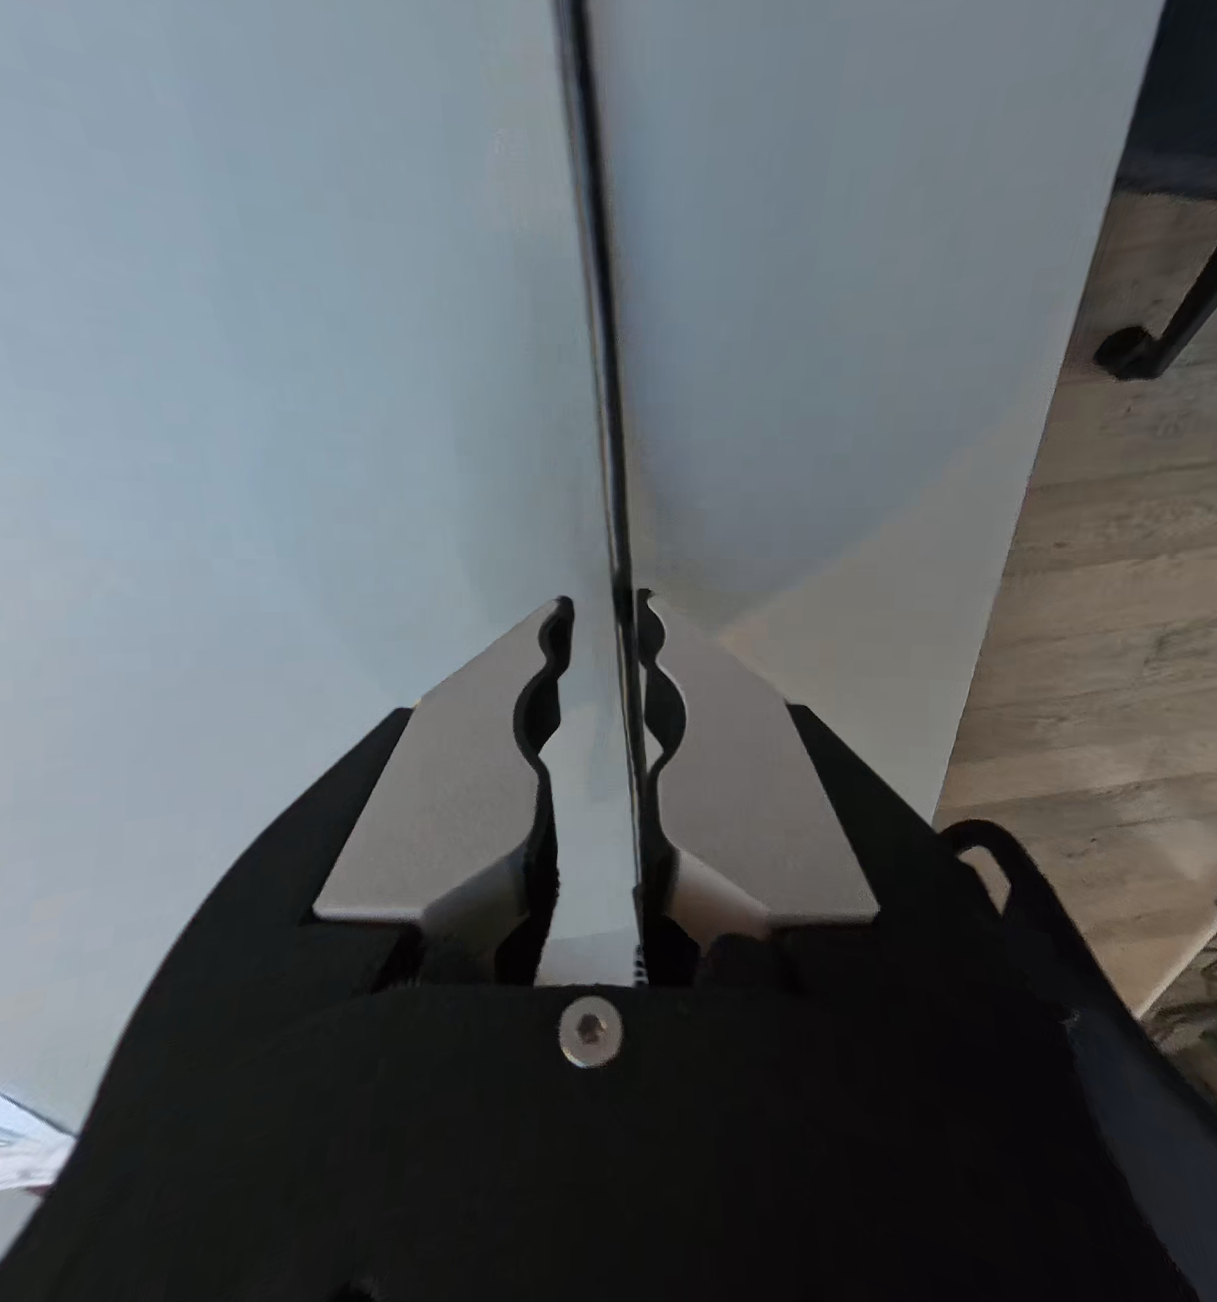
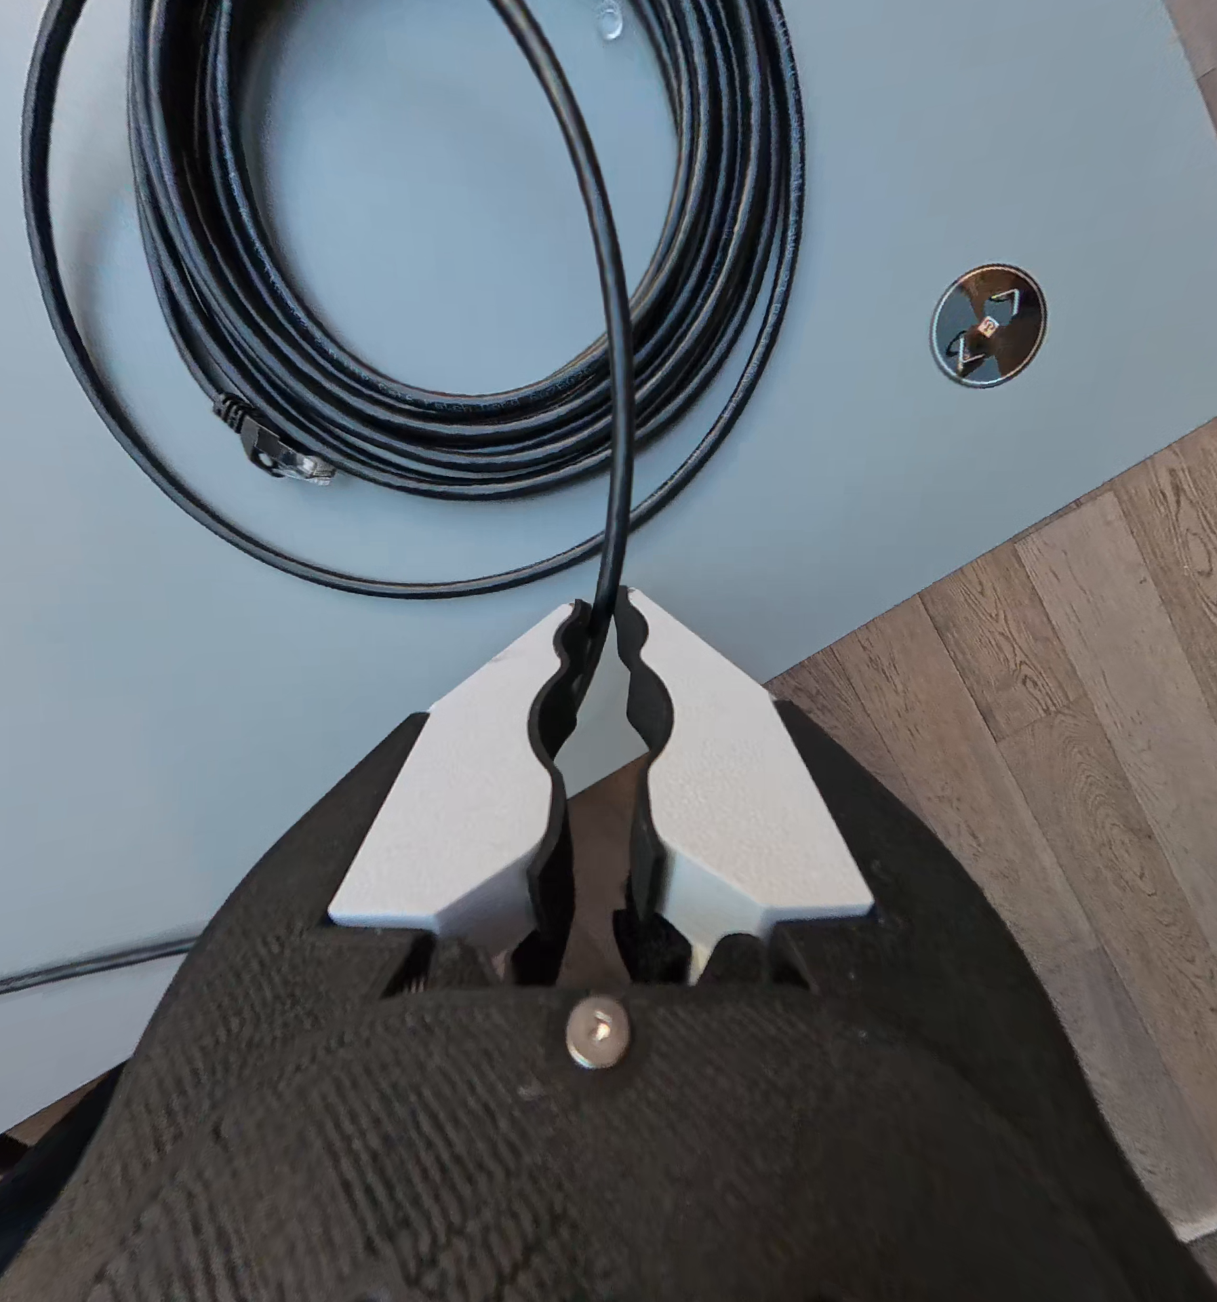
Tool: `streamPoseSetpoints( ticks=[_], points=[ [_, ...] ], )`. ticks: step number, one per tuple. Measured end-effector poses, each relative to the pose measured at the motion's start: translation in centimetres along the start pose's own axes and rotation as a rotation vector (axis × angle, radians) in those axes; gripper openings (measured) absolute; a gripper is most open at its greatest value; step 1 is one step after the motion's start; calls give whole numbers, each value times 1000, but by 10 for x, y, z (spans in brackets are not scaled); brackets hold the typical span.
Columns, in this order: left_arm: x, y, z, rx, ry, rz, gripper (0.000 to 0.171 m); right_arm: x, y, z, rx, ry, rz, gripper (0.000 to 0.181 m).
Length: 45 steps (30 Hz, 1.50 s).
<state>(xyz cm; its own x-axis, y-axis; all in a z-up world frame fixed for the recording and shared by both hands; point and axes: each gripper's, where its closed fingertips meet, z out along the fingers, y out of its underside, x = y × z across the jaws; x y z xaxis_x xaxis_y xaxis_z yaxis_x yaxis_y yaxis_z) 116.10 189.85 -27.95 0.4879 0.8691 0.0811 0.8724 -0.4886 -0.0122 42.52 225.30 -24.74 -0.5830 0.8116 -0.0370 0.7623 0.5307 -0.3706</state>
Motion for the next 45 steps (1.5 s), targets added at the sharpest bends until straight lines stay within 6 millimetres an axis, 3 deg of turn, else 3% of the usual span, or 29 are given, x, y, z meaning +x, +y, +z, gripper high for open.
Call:
streamPoseSetpoints(
  ticks=[2, 7, 10, 13, 16, 19, 22, 25, 27, 30, 33, 36, 40, 45],
  points=[
    [-19, 12, -12, 36, -67, -115, 31, -3, -1, -1, 14, 0, -2, 5],
    [-55, 17, -82, 342, -93, -570, 51, -16, -3, -11, 67, -42, 26, 5],
    [-72, -6, -122, 534, -150, -669, 52, -28, -8, -24, 127, -105, 81, 5],
    [-77, -51, -145, 676, -173, -687, 51, -41, -16, -40, 191, -185, 125, 5],
    [-76, -104, -138, 695, -155, -695, 44, -49, -18, -46, 212, -248, 115, 5],
    [-90, -128, -98, 559, -224, -785, 35, -46, -19, -41, 201, -282, 59, 5],
    [-118, -99, -60, 392, -382, -1154, 37, -38, -15, -33, 172, -304, -5, 6],
    [-120, -69, -27, 301, -446, -1476, 49, -30, -10, -26, 143, -302, -112, 6],
    [-113, -57, -6, 206, -451, -1574, 64, -27, -8, -26, 120, -309, -166, 7],
    [-111, -44, -5, 123, -507, -1629, 61, -32, -9, -30, 101, -350, -205, 8],
    [-90, -18, -8, -103, -535, -1567, 45, -40, -12, -35, 113, -360, -244, 8],
    [-57, 5, -4, -204, -539, -1529, 27, -50, -14, -36, 131, -359, -233, 8],
    [-11, 35, 1, -162, -528, -1644, 20, -64, -22, -41, 168, -378, -146, 6],
    [22, 58, 3, -88, -487, -1760, 28, -76, -37, -51, 230, -418, -31, 5]
  ],
)
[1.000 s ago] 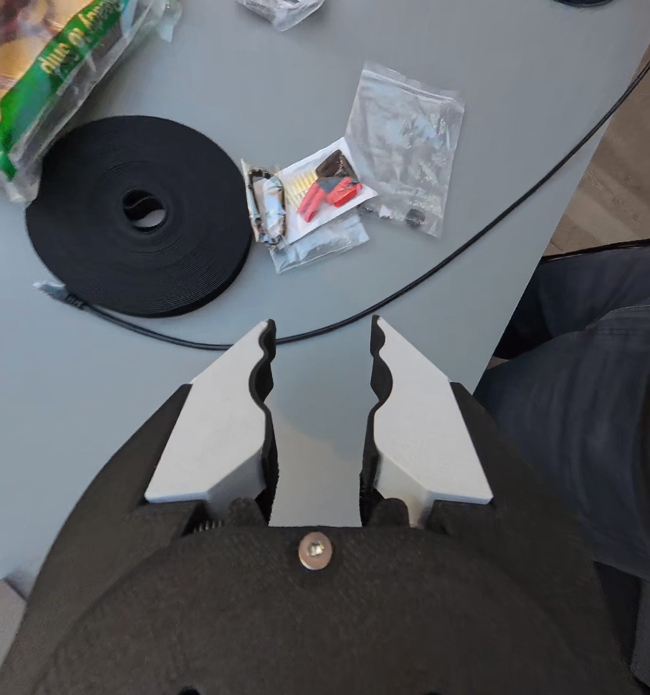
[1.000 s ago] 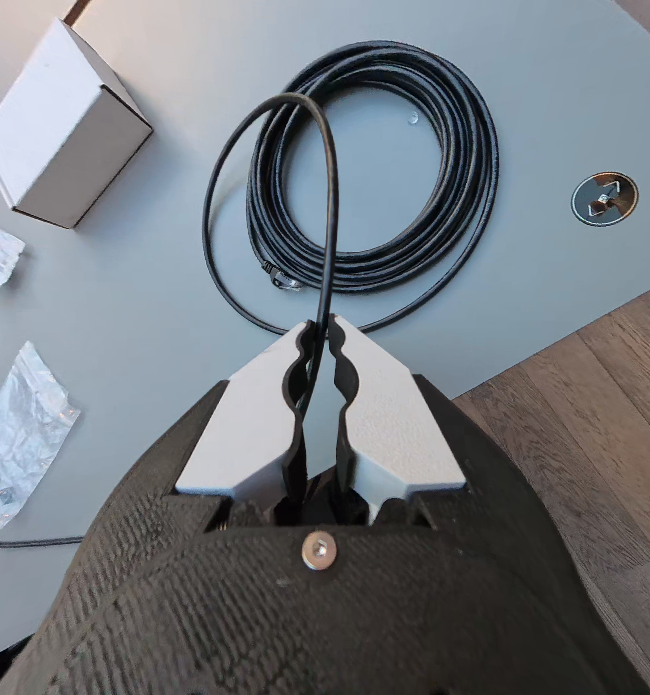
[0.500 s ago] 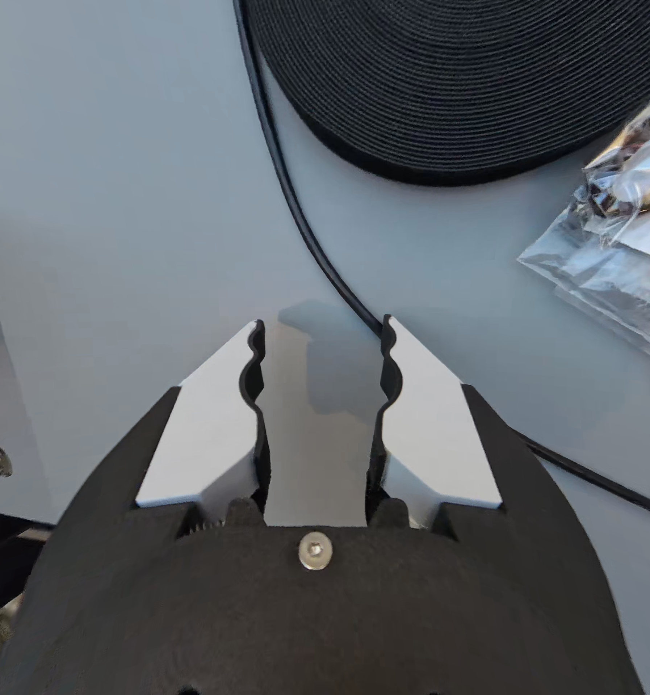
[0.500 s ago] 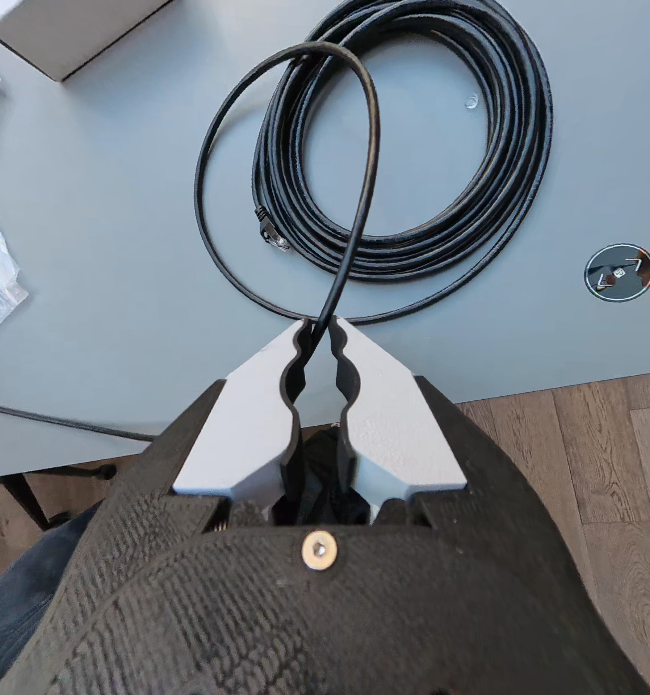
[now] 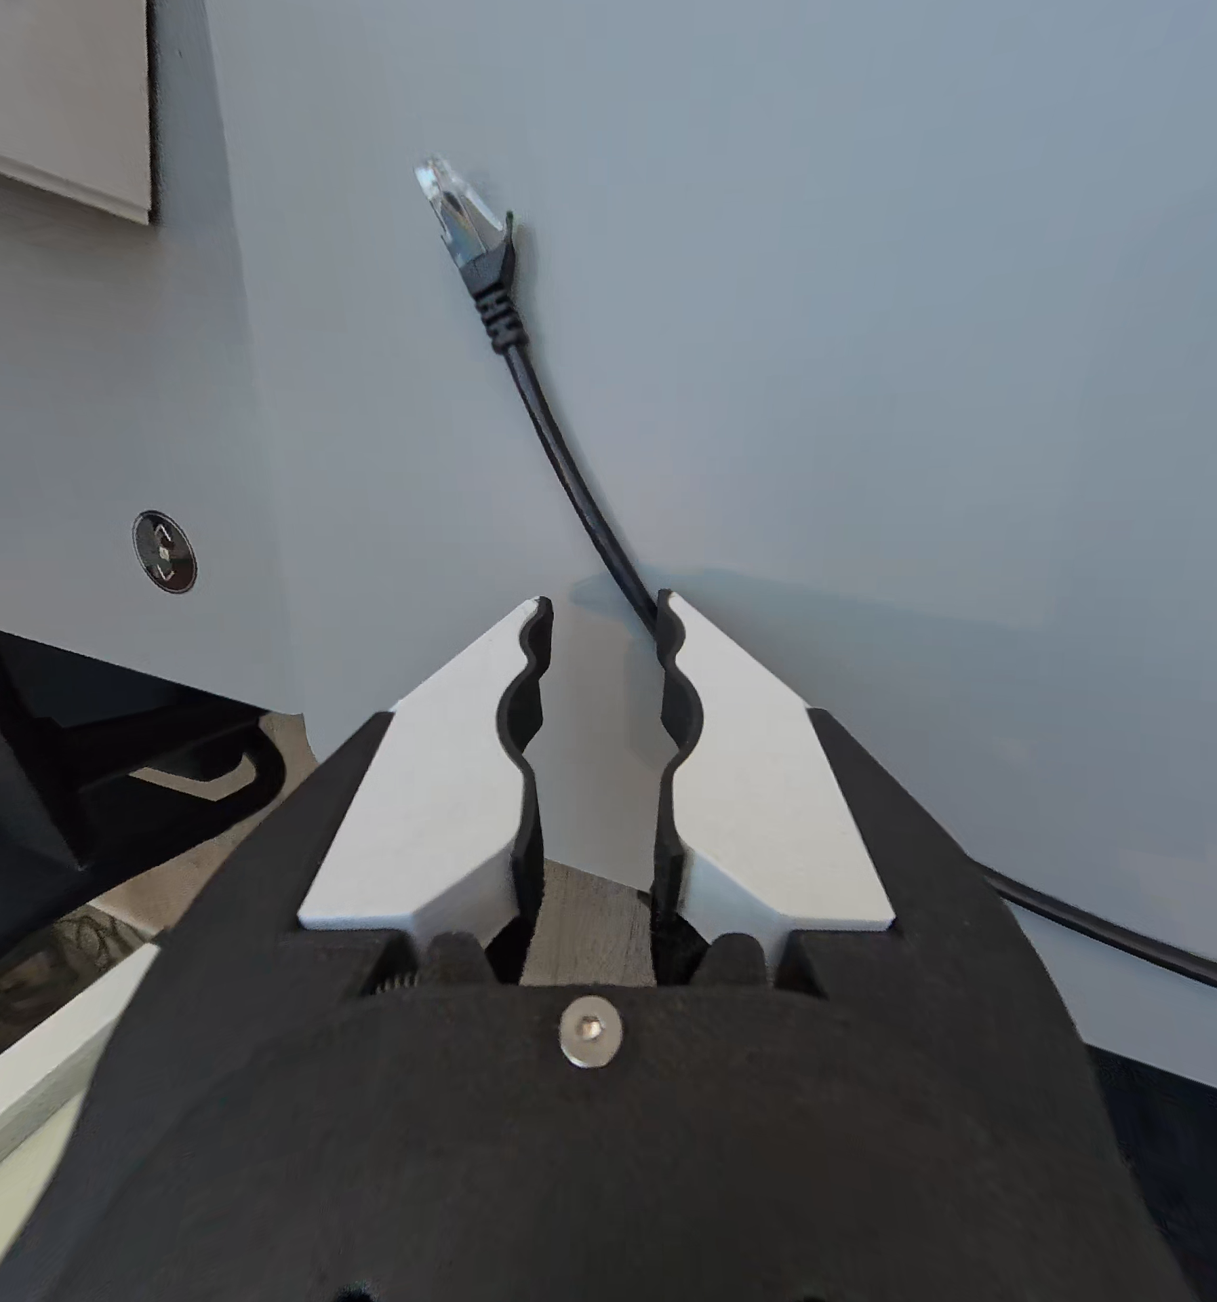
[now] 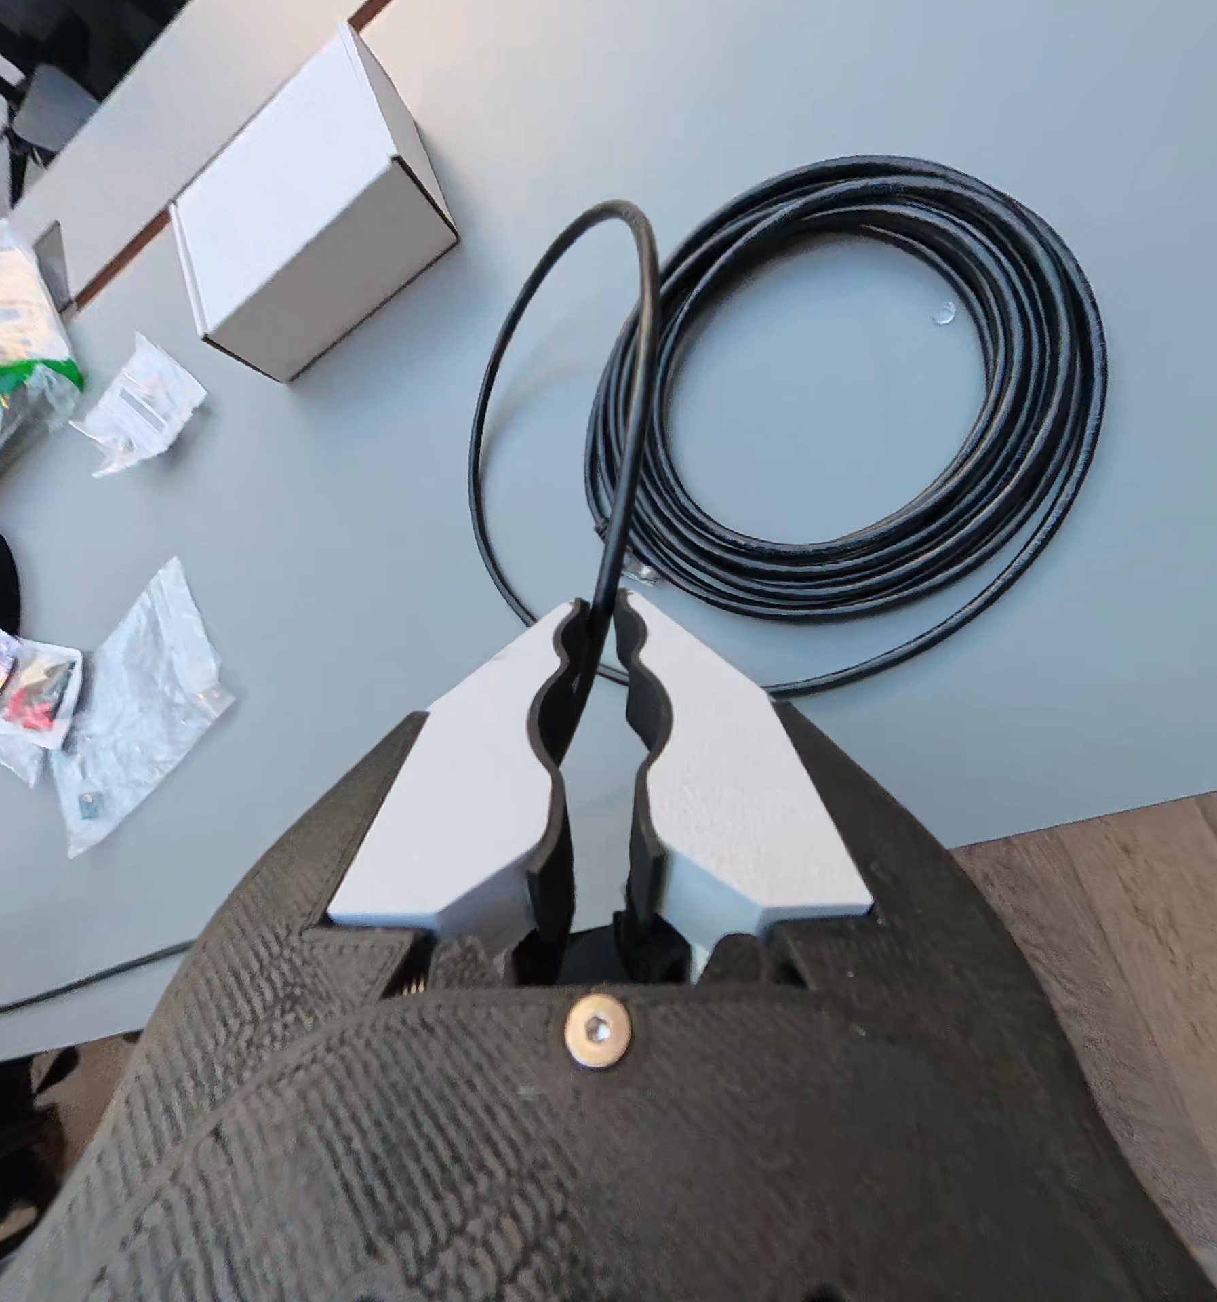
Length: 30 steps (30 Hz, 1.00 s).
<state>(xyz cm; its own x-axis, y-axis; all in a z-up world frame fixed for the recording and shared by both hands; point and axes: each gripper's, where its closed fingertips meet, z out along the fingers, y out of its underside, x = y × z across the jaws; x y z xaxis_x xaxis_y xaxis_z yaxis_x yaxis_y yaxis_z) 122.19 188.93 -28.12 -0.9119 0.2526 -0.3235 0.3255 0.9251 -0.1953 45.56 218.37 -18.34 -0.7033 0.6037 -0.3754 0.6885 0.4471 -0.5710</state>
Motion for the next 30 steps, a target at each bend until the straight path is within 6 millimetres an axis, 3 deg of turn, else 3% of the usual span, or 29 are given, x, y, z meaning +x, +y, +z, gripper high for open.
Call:
streamPoseSetpoints(
  ticks=[3, 6, 9, 11, 13, 16, 20, 23, 26, 28, 30],
  points=[
    [-11, 4, -3, 34, 24, -68, 30, -12, -11, -5, 56, -52, 81, 4],
    [-19, -14, -21, 133, 42, -120, 31, -24, -25, -10, 102, -108, 118, 3],
    [-10, -50, -64, 292, 91, -144, 31, -41, -40, -16, 134, -197, 155, 3],
    [21, -81, -107, 417, 204, -148, 30, -55, -48, -19, 143, -258, 172, 3],
    [80, -114, -163, 542, 407, -118, 29, -71, -55, -20, 143, -326, 181, 3],
    [202, -141, -251, 646, 713, 24, 29, -93, -56, -18, 108, -401, 145, 3],
    [393, -131, -355, 522, 1262, 126, 41, -120, -56, -18, 59, -511, 54, 3],
    [504, -121, -401, 349, 1541, 96, 55, -137, -56, -19, 13, -597, -22, 3],
    [575, -113, -423, 130, 1721, -2, 69, -155, -51, -21, -31, -691, -120, 3],
    [597, -111, -424, 69, 1741, -45, 68, -165, -45, -22, -64, -747, -193, 3],
    [605, -111, -418, 68, 1700, -57, 56, -174, -37, -24, -107, -807, -258, 3]
  ],
)
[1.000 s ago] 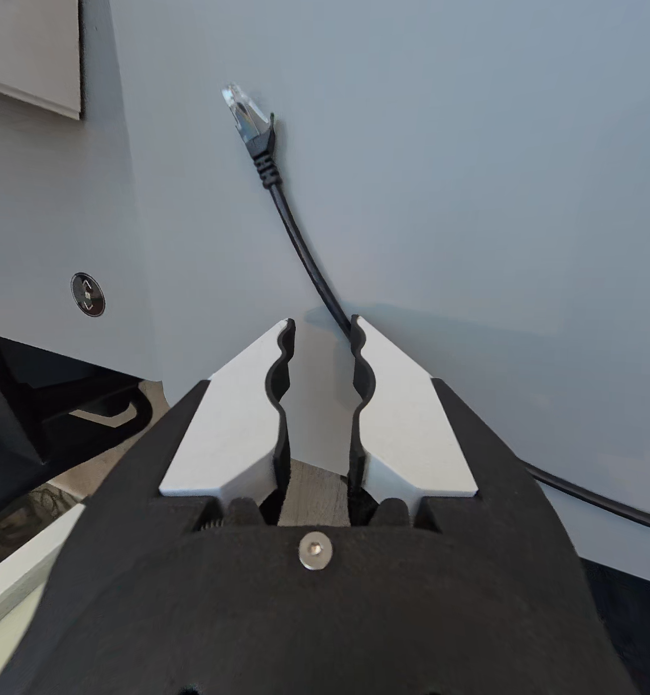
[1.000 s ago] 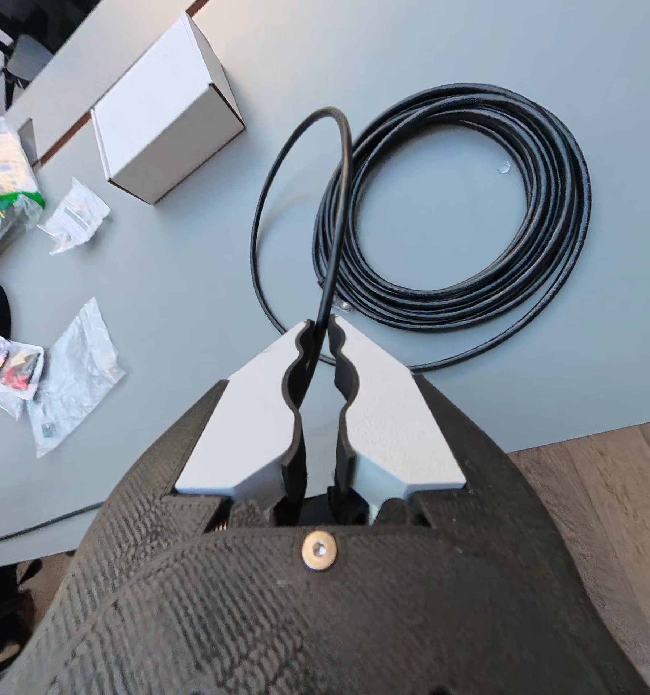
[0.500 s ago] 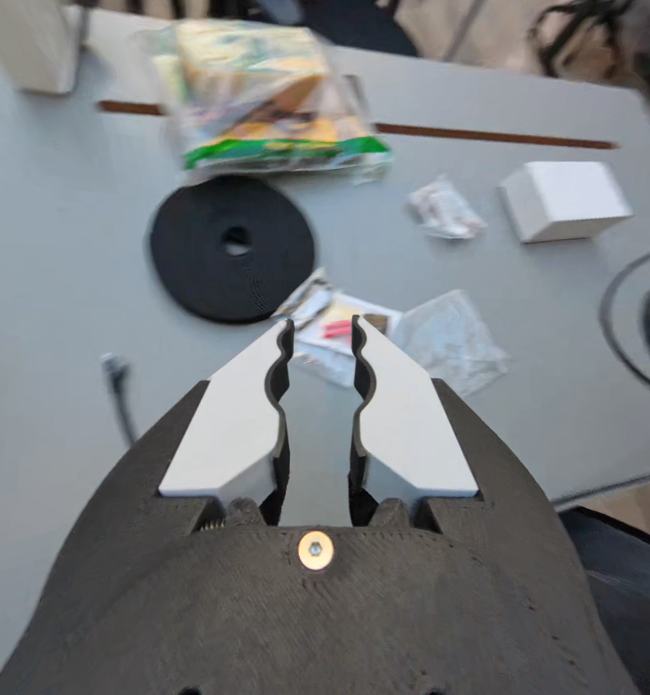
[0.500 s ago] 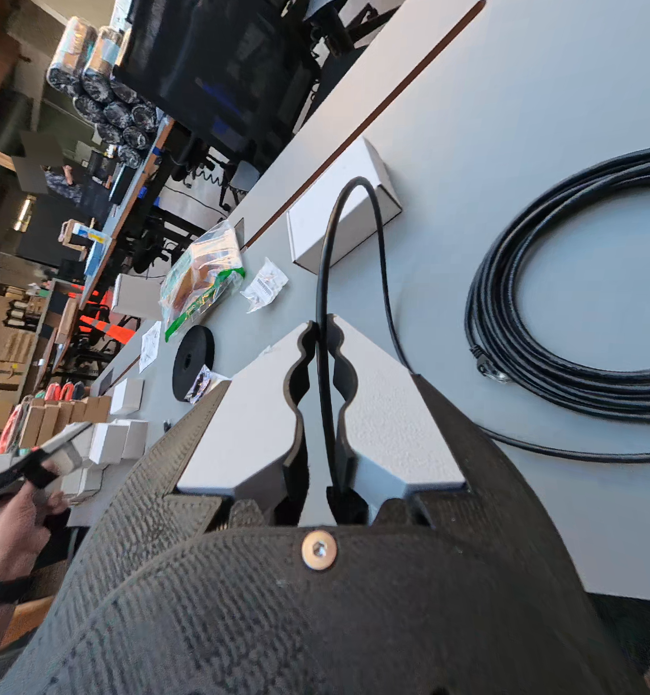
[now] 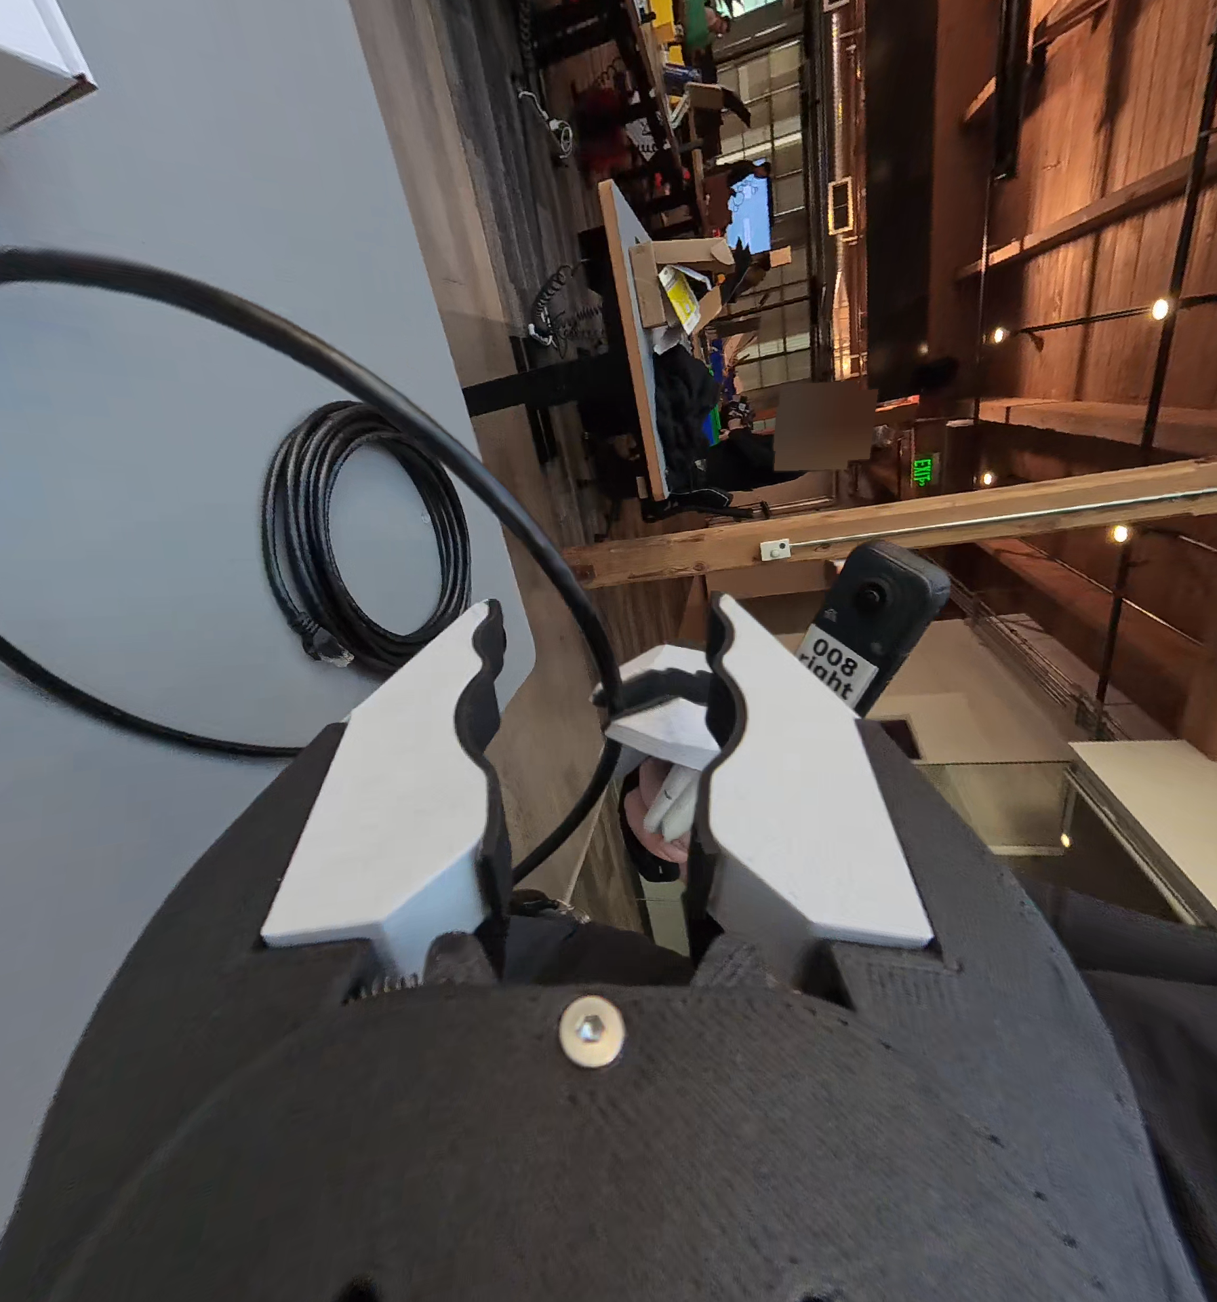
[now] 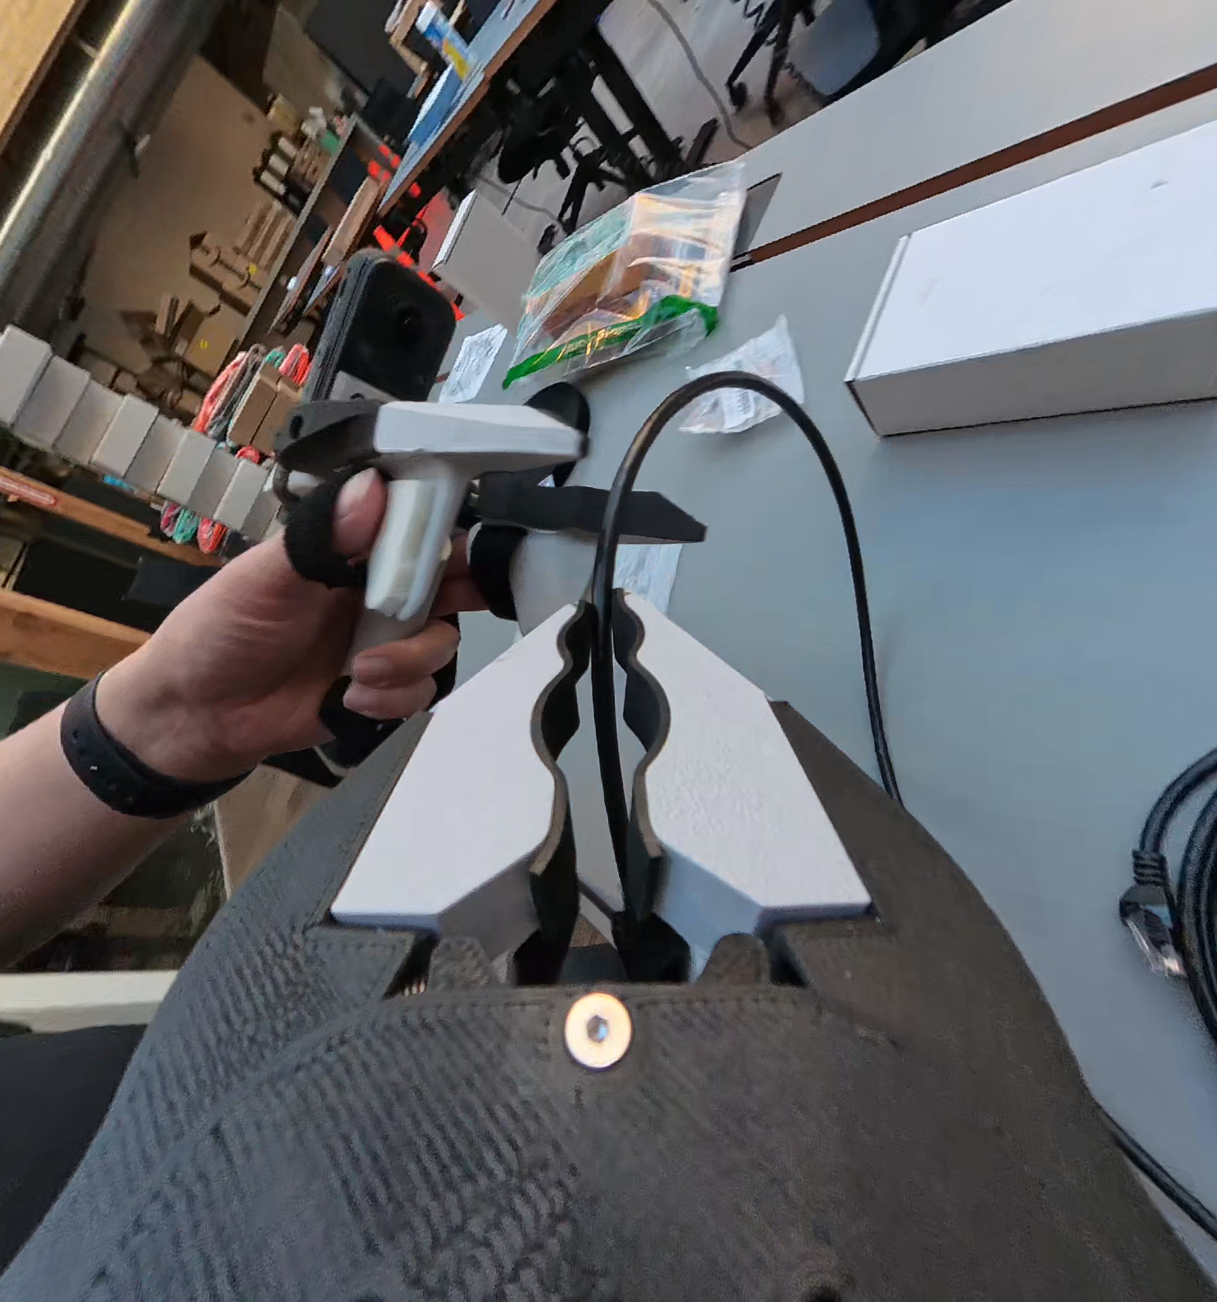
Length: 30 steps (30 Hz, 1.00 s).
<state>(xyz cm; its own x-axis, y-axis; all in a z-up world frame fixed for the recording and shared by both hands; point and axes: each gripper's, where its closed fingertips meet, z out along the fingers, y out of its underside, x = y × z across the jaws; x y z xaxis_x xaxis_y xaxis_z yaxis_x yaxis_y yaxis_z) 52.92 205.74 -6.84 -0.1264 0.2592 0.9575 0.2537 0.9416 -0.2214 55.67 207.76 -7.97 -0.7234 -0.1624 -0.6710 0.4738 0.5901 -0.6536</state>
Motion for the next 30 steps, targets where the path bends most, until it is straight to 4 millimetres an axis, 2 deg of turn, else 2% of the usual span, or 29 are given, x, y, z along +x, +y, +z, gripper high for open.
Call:
streamPoseSetpoints(
  ticks=[1, 3, 6, 11, 12, 13, 15, 17, 20, 22, 24, 28, 30],
  points=[
    [-3, 1, 1, 1, -21, 6, 46, -5, 2, 3, -18, -31, -27, 3],
    [-5, 4, 0, -12, -38, 13, 5, -12, 7, 8, -60, -85, -87, 4],
    [-7, 8, -8, -36, -60, 11, 2, -19, 12, 12, -96, -172, -142, 5],
    [0, 14, -32, -91, -102, 69, 1, -10, 20, 8, -64, -229, -159, 49],
    [1, 17, -38, -114, -114, 95, 1, -7, 22, 8, -59, -229, -152, 48],
    [4, 18, -43, -131, -120, 117, 1, -10, 22, 6, -46, -267, -152, 52],
    [8, 17, -56, -153, -131, 147, 2, -24, 19, -1, -12, -368, -97, 49],
    [8, 16, -69, -177, -147, 175, 3, -7, 19, -2, 0, -286, -88, 50],
    [5, 18, -87, -226, -164, 220, 3, 36, 26, -7, 3, -97, -164, 50],
    [7, 18, -98, -248, -158, 244, 3, 67, 41, -11, -44, 23, -202, 53],
    [9, 14, -109, -260, -159, 268, 2, 90, 61, -15, -103, 104, -235, 55],
    [21, -1, -129, -265, -175, 364, 0, 113, 100, -11, -223, 187, -296, 60],
    [32, -9, -135, -272, -163, 391, 0, 107, 105, -2, -228, 167, -304, 62]
  ],
)
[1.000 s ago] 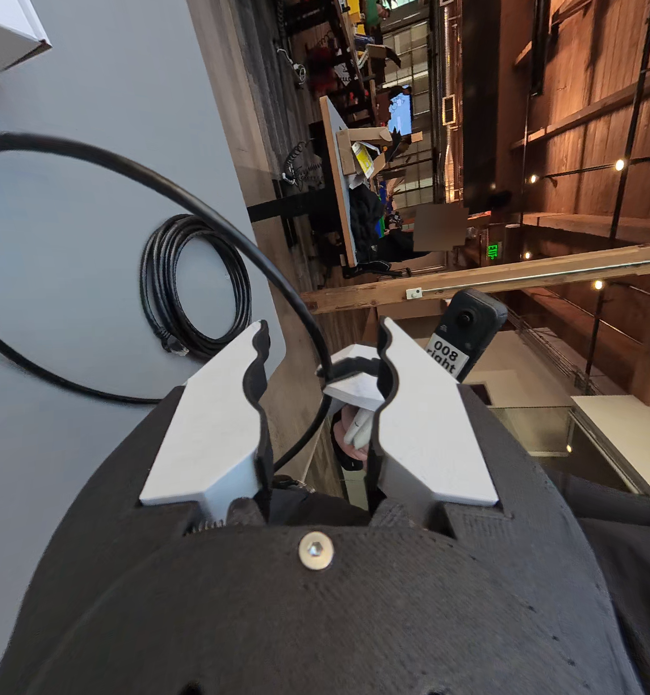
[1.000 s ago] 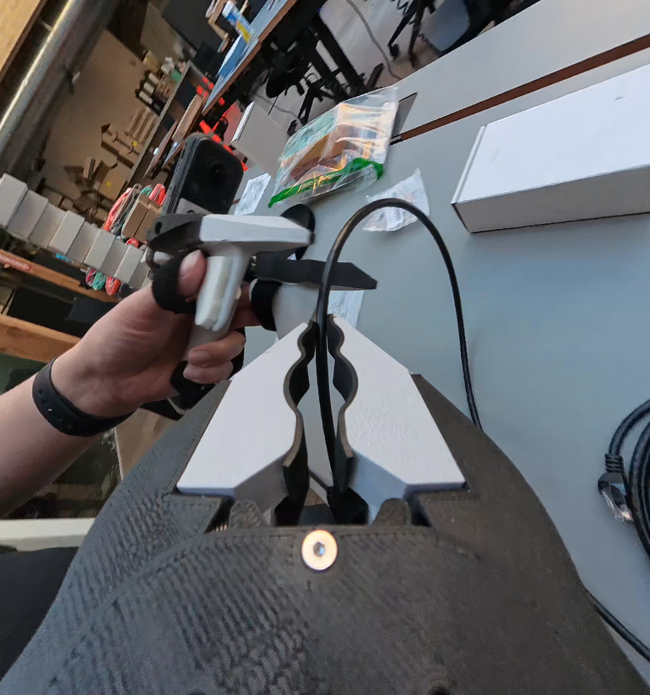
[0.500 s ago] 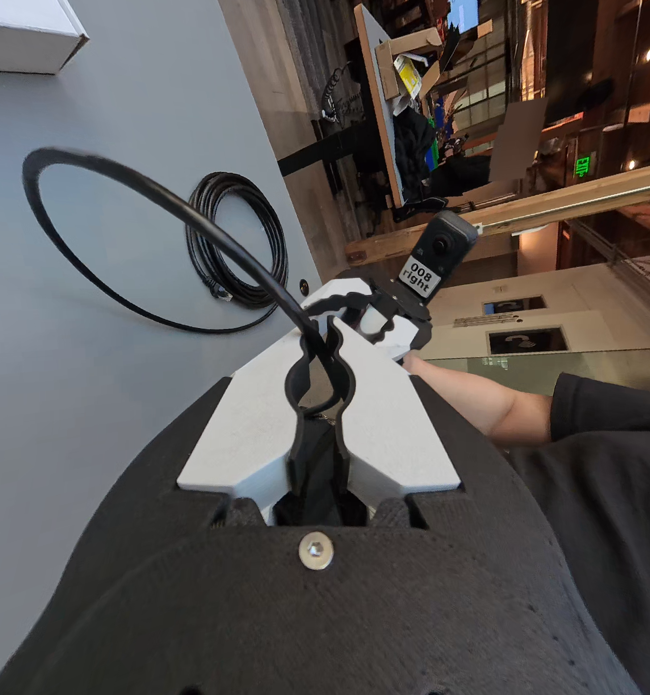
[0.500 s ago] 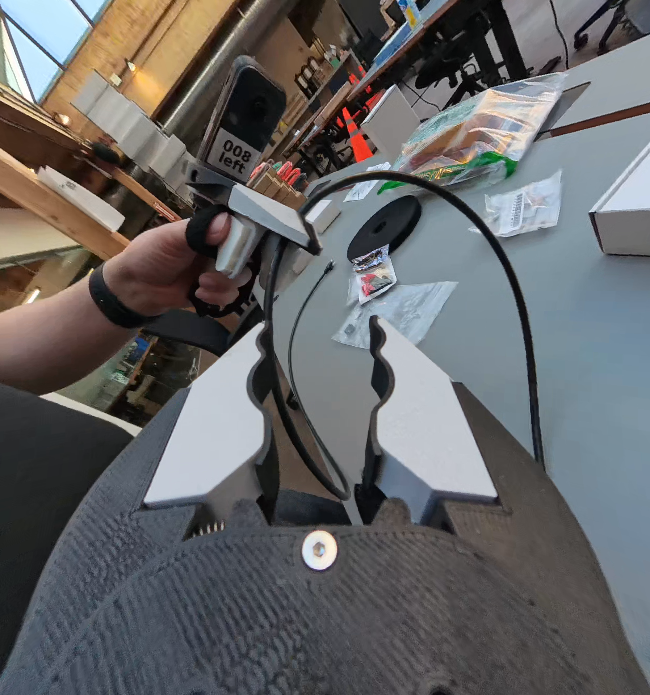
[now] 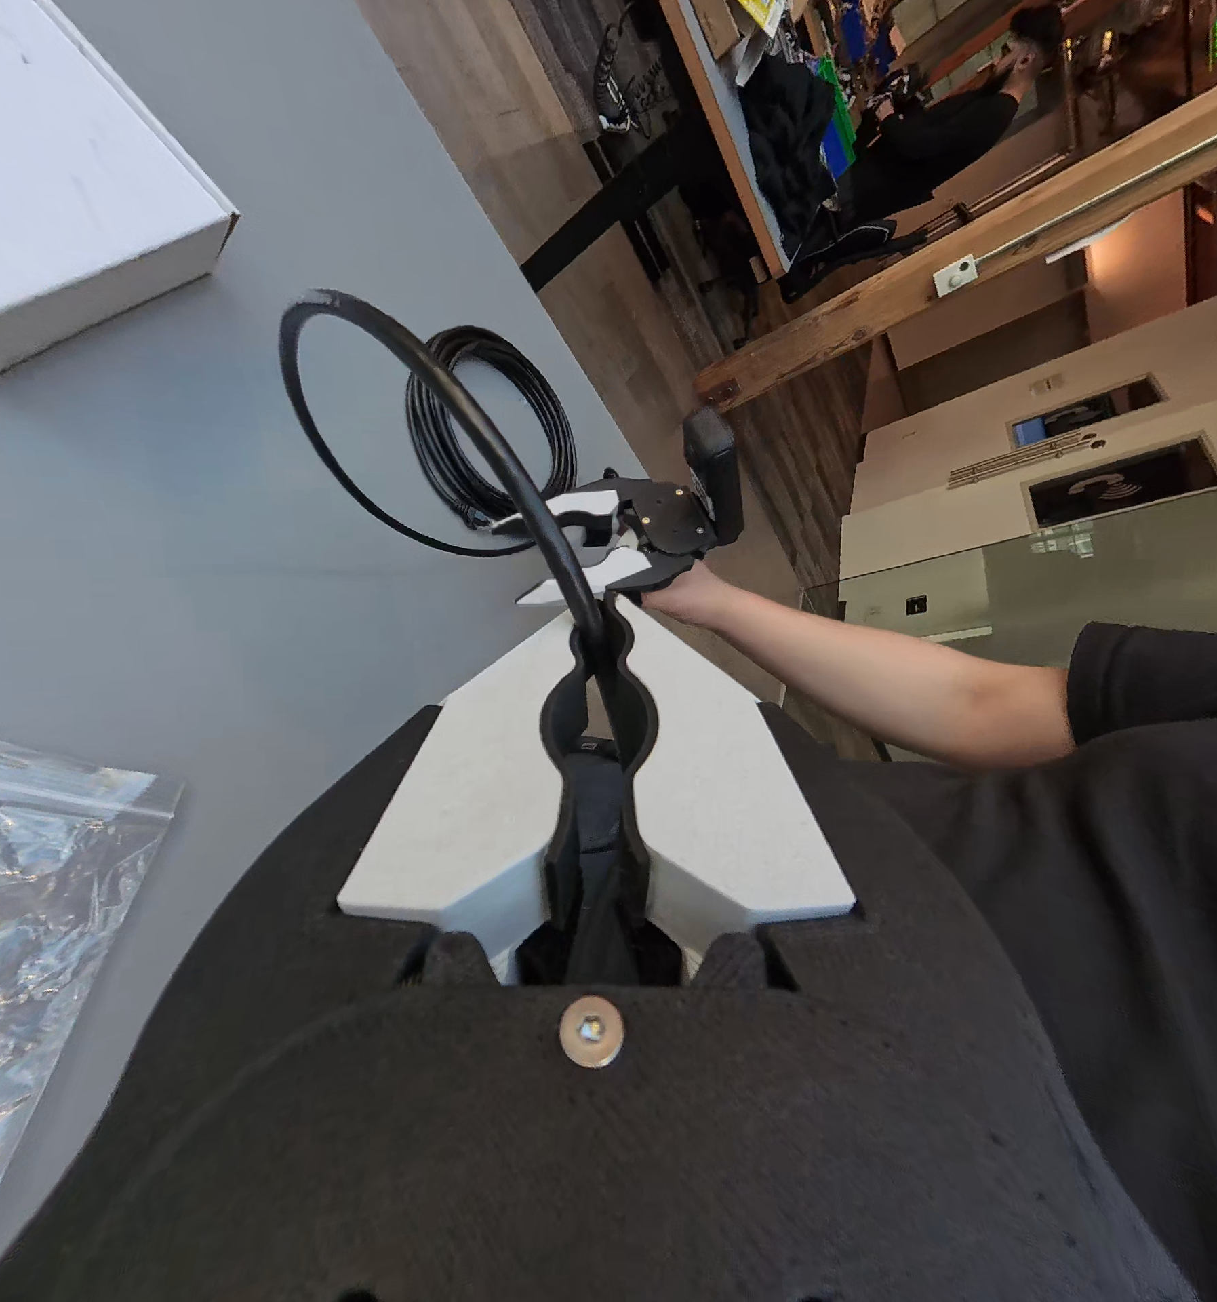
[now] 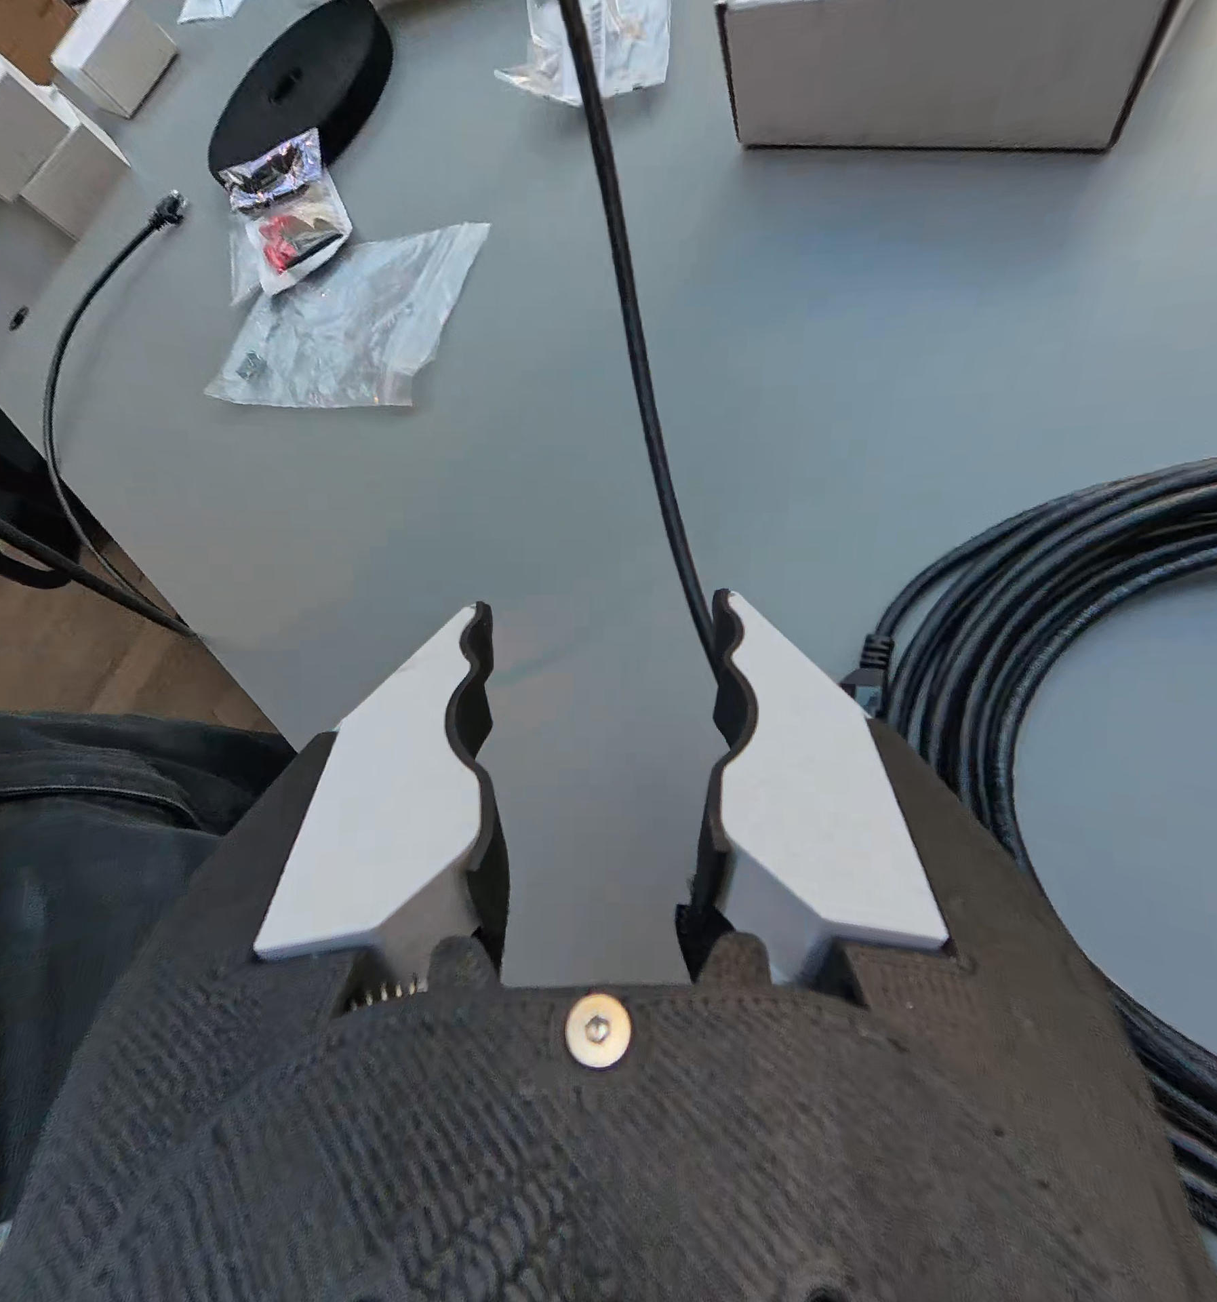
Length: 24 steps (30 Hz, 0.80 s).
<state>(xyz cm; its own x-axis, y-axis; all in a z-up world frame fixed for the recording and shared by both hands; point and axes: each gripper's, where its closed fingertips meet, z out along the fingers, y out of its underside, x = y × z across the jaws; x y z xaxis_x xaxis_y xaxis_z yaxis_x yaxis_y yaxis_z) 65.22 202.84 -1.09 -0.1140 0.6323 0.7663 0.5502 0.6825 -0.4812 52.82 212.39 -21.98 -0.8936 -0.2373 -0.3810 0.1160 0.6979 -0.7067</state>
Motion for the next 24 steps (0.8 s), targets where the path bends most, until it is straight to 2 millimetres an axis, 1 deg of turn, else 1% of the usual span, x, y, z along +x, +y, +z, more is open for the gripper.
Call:
streamPoseSetpoints(
  ticks=[1, 3, 5, 8, 9, 11, 13, 14, 15, 16, 17, 19, 20, 22, 23, 24],
  points=[
    [2, -6, -4, -4, -2, 12, 0, -6, -5, 3, 17, -15, 3, 64],
    [9, -19, -9, -9, -6, 39, 0, -23, -23, 8, 70, -77, 25, 75],
    [21, -38, -13, 1, -5, 71, 0, -43, -52, 6, 150, -145, 53, 88],
    [47, -70, -19, 2, -9, 139, 0, -77, -110, -14, 301, -248, 68, 105],
    [56, -83, -21, 1, -27, 171, 0, -88, -129, -23, 348, -271, 78, 111],
    [76, -108, -23, -18, -60, 235, 0, -117, -164, -45, 434, -342, 84, 125],
    [101, -133, -22, -34, -74, 292, 0, -140, -192, -59, 495, -329, 64, 132],
    [115, -143, -20, -46, -76, 314, 0, -146, -202, -60, 509, -279, 37, 136],
    [129, -154, -18, -55, -76, 338, 0, -148, -213, -62, 537, -206, 5, 139],
    [143, -163, -15, -64, -73, 359, 0, -145, -225, -63, 575, -113, -22, 139],
    [157, -171, -12, -72, -68, 377, 0, -137, -236, -64, 611, -13, -42, 141],
    [182, -184, -6, -82, -66, 407, 0, -108, -247, -62, 602, 224, -96, 146],
    [193, -190, -4, -84, -66, 418, 0, -99, -255, -66, 616, 292, -124, 146],
    [215, -199, 1, -88, -52, 432, 0, -85, -268, -76, 671, 362, -121, 146],
    [226, -202, 3, -97, -38, 434, 0, -81, -272, -76, 667, 359, -105, 146],
    [237, -203, 6, -109, -24, 441, 0, -72, -272, -73, 640, 371, -76, 145]
  ],
)
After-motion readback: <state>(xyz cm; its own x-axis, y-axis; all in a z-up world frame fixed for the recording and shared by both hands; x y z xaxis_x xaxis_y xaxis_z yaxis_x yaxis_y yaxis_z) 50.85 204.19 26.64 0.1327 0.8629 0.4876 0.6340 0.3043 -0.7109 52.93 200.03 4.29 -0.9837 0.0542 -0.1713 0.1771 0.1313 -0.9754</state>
